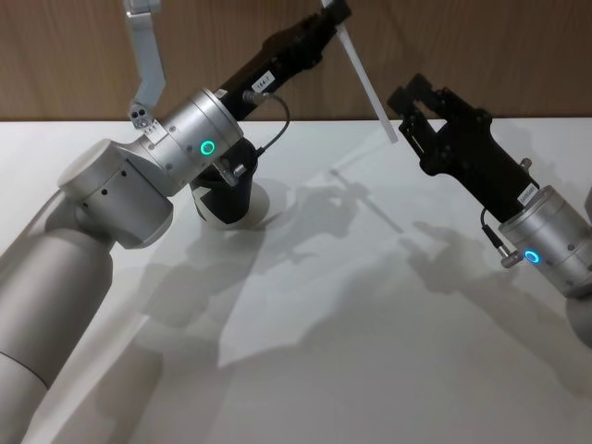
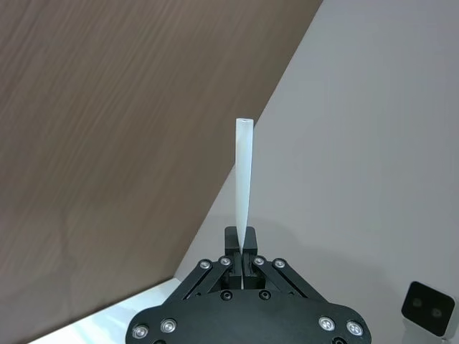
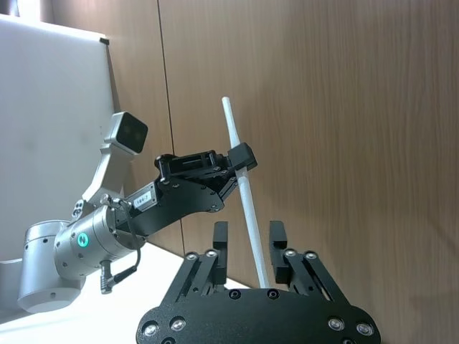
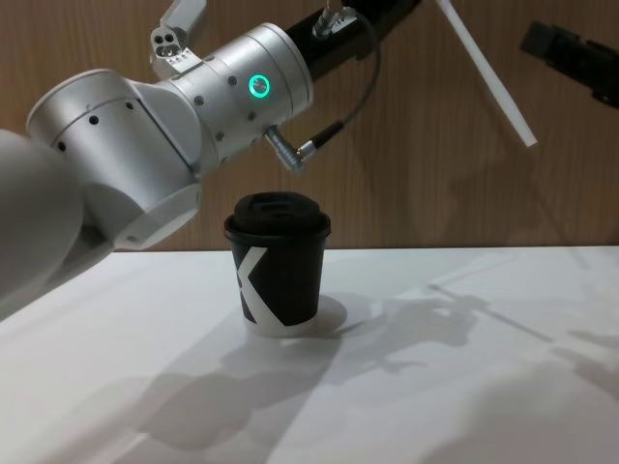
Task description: Pick up the straw with one hand, pass it to the other hand, and insert it into the cup.
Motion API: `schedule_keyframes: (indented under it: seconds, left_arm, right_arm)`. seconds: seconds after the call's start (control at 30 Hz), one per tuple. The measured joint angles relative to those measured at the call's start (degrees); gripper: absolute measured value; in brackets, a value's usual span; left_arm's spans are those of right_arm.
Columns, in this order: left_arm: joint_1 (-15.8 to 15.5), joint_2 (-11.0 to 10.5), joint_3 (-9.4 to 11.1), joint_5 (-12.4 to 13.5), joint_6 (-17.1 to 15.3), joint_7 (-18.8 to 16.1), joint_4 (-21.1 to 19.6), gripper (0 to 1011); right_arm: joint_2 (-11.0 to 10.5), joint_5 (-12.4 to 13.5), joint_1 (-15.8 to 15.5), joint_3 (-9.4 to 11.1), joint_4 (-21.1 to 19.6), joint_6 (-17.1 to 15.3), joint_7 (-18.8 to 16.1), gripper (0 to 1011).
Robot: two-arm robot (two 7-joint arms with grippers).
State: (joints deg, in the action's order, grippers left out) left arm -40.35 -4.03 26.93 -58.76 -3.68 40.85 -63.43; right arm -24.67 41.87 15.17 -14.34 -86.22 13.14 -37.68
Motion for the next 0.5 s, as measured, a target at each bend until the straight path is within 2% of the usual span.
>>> schedule_keyframes:
  seconds: [0.1,0.13,0.23,0.33,0.37,0.5]
  left_arm:
    - [0.31,-0.42,0.11,0.32,0.47,-0.52,-0.58,11]
    - [0.36,-0.50,0.13,0.43,0.56,-0.62,-0.70,12]
    - [0.90,-1.27,0.31,1.15,1.36,-1.56,-2.07,12]
    - [1.26,-1.87,0.42,1.86,2.02,-2.26,-3.12,12]
    - [1.57,-2.41,0.50,2.38,2.45,-2.75,-4.11,12]
    - [2.50,-3.86,0.66,4.01,3.65,-4.34,-6.90,12]
  right_arm:
    - [0.00,0.00,0.00,0.00,0.00,0.00,0.00,450]
    - [0.00,0.00,0.00,0.00,0.00,0.00,0.00,450]
    - [0.00,0.00,0.00,0.00,0.00,0.00,0.00,570]
    - [0.00,0.00,0.00,0.00,0.00,0.00,0.00,630]
    - [0.00,0.00,0.00,0.00,0.00,0.00,0.00,690]
    - [0.00,0.00,0.00,0.00,0.00,0.00,0.00,823]
